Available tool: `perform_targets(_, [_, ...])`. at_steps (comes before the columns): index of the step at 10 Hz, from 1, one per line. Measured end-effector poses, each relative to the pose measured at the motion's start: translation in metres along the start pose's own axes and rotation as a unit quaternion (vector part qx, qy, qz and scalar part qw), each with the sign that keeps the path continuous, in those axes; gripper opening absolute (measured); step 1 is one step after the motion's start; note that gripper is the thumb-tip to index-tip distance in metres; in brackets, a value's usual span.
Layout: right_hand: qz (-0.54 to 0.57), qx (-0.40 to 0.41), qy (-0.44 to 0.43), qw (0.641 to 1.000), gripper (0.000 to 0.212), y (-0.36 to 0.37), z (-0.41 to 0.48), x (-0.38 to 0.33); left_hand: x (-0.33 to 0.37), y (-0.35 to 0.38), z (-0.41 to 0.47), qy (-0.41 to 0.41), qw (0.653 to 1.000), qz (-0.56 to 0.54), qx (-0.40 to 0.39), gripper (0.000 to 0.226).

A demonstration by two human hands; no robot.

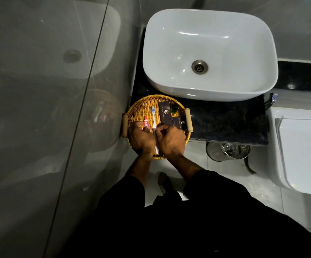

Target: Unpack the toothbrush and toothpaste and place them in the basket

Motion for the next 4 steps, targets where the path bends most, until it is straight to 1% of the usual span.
perform_targets(1, [-0.010,-0.012,-0.010,1.000,0.019,-0.013,-0.005,0.005,0.000,-0.002,-0.004,0.023,0.999,-0.035,0.027,0.026])
perform_targets(2, [-0.040,-0.034,-0.037,0.998,0.022,-0.029,-0.014,0.010,0.002,-0.002,-0.018,0.061,0.994,-0.065,0.058,0.027])
perform_targets(3, [-0.054,-0.022,-0.086,0.995,0.020,-0.046,-0.015,0.011,0.018,0.001,-0.037,0.117,0.987,-0.081,0.075,0.023])
perform_targets(4, [-0.012,0.010,-0.117,0.993,0.018,-0.075,-0.014,0.010,0.046,-0.005,-0.057,0.220,0.966,-0.101,0.090,0.020])
Point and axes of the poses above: each hand's wrist, its own z-axis towards the middle knuckle, its own y-axis out of the palm, x = y × z, the point moved 1 cm from there along z, towards the middle knuckle, and after that the axes turned 11 degrees about z, right-handed, at the moved point
